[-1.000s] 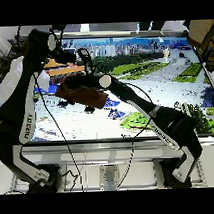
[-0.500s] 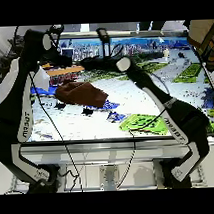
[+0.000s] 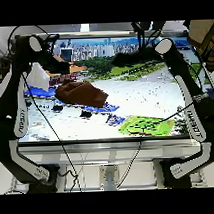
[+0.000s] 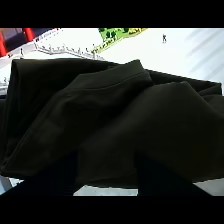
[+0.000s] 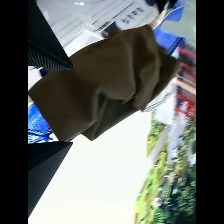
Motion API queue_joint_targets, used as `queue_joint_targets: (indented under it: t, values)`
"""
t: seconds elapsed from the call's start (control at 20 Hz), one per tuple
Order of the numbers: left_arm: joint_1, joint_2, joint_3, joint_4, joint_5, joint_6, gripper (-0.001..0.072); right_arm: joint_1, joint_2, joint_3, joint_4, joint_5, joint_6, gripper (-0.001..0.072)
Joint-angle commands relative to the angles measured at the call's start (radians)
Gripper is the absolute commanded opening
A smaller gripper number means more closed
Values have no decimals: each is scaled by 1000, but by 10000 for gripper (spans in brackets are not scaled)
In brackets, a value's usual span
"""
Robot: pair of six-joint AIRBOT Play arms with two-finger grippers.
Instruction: Fold the shirts.
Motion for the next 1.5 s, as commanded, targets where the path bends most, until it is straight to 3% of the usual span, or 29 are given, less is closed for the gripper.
queue_joint_targets:
  t: [0.0,0.15,0.45,0.6,0.75,1.0,1.1,1.3,1.45]
  values:
    - [15,-58,-18,-44,-3,13,425,-28,6,-85,-117,189,97,512]
    - [15,-114,-18,-94,-3,35,425,-4,6,-203,-33,163,96,512]
    - [15,-175,-18,-122,-15,37,425,105,6,-463,282,-187,80,528]
    - [15,-177,-18,-125,-14,38,425,199,6,-571,304,-357,99,529]
    - [15,-178,-18,-128,-14,38,424,277,6,-656,351,-592,188,529]
    - [15,-179,-18,-130,1,38,417,345,2,-675,459,-840,201,528]
    - [15,-182,-18,-130,0,38,413,352,-15,-675,485,-882,231,527]
    - [15,-185,-18,-129,2,38,414,357,-82,-675,522,-830,246,527]
    - [14,-192,-18,-130,7,38,413,383,-95,-675,568,-850,232,442]
